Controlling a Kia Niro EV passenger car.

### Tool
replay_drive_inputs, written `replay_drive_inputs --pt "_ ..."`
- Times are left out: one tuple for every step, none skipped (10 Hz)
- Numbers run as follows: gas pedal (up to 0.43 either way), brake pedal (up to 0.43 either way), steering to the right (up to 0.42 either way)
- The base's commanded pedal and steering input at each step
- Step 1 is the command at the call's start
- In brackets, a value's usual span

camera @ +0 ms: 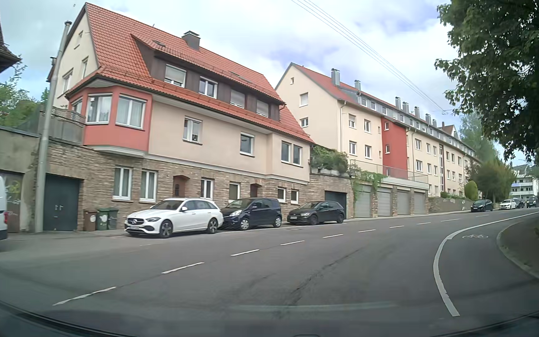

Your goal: Follow the waypoints while adhering to traffic rules and regulations

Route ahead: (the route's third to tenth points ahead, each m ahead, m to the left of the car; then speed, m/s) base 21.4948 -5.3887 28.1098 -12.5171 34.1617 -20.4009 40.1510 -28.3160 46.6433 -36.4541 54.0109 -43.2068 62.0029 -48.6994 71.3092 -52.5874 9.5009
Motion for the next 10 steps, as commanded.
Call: replay_drive_inputs --pt "0.209 0.000 0.169" --pt "0.209 0.000 0.171" --pt "0.197 0.000 0.174" --pt "0.197 0.000 0.175" --pt "0.197 0.000 0.174" --pt "0.177 0.000 0.174" --pt "0.169 0.000 0.174" --pt "0.169 0.000 0.173" --pt "0.169 0.000 0.173" --pt "0.169 0.000 0.169"
